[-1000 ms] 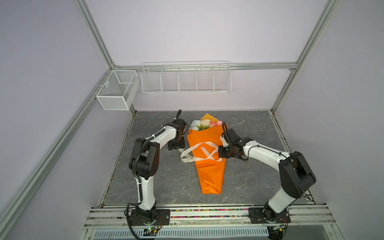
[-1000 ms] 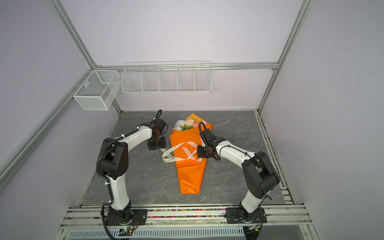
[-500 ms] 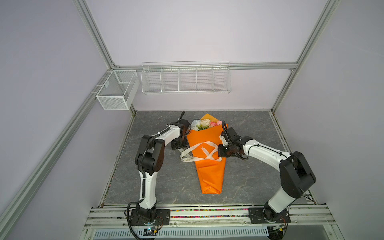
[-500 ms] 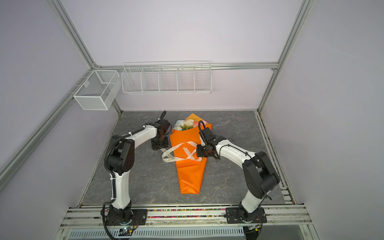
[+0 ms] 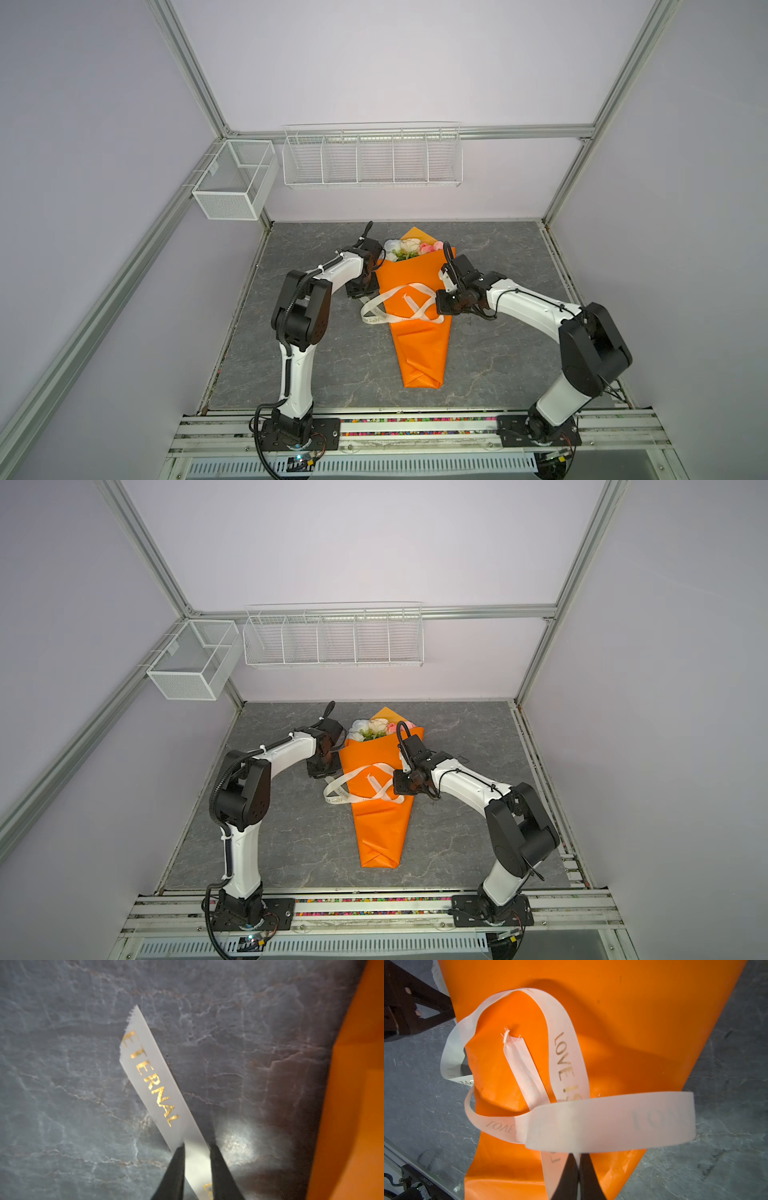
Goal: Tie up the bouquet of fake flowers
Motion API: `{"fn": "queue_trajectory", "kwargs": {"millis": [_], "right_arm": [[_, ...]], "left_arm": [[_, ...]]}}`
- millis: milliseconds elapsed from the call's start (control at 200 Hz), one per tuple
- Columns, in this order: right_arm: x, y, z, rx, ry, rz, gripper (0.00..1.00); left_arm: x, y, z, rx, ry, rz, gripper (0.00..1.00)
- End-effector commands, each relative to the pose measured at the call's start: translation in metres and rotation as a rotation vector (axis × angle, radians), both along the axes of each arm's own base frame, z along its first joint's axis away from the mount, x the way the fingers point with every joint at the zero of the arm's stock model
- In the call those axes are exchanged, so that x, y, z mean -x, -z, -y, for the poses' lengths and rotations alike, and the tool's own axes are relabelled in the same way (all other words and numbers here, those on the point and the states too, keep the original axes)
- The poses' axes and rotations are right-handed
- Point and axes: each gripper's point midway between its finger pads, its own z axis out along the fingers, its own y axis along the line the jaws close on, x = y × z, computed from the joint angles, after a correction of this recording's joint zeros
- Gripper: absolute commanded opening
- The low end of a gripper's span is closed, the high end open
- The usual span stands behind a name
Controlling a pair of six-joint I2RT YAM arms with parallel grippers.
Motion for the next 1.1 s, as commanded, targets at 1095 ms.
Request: {"fn": "queue_trajectory", "kwargs": {"millis": [1095], "right_arm": [[0.013,-0.056,0.2,0.706,0.13,0.078,0.07]], "left_arm": [[0.06,-0.109,-0.166,-0.09,-0.331,0.271,0.0]]}}
